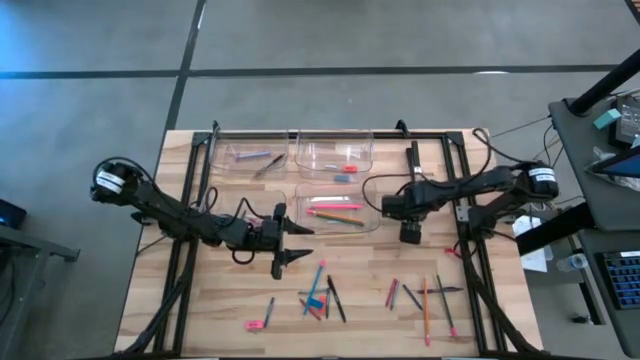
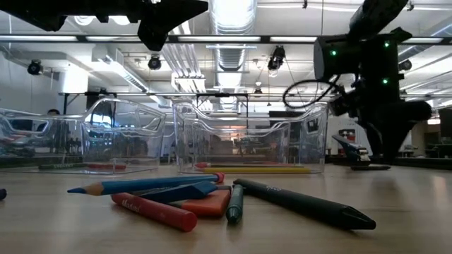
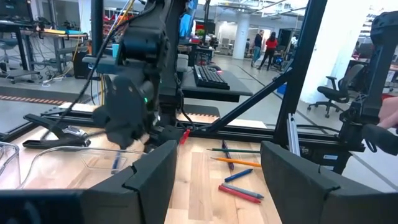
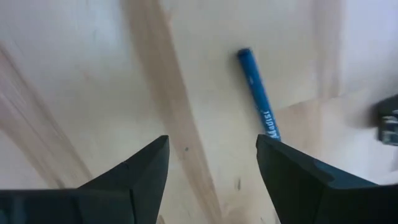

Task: Sort crayons/erasers/pens/pencils in bins
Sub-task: Put the top right blue crayon into the bottom left transparent bin

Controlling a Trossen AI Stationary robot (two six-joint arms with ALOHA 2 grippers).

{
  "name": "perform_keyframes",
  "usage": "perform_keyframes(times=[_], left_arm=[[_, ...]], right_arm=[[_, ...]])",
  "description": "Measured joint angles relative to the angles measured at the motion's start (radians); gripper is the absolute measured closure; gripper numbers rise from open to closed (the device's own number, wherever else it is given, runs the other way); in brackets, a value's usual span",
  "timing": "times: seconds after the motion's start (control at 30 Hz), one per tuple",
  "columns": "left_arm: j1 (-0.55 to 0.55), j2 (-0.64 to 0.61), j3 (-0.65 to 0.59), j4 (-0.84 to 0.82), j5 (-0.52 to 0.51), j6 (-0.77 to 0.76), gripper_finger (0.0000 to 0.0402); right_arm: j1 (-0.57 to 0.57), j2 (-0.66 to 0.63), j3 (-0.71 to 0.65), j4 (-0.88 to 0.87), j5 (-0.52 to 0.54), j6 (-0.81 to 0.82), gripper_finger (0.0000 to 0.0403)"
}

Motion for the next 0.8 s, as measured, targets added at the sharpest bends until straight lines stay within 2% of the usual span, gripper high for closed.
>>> perform_keyframes(times=[0.2, 0.43, 0.6, 0.67, 0.8], left_arm=[[0.000, 0.000, 0.000, 0.000, 0.001, 0.000, 0.0185], [0.000, 0.000, 0.000, -0.013, 0.001, 0.000, 0.0185], [0.001, 0.000, 0.004, -0.014, 0.001, -0.001, 0.0185], [0.001, 0.000, 0.004, -0.014, 0.001, -0.001, 0.0185], [0.001, 0.000, 0.003, -0.014, 0.001, -0.001, 0.0185]], right_arm=[[-0.063, -0.117, 0.021, 0.003, 0.000, 0.030, 0.0172], [-0.191, -0.214, 0.016, 0.047, 0.138, 0.295, 0.0173], [-0.280, -0.205, 0.008, 0.178, 0.090, 0.310, 0.0185], [-0.307, -0.182, 0.006, 0.231, 0.054, 0.300, 0.0192], [-0.336, -0.121, 0.005, 0.277, 0.048, 0.288, 0.0206]])
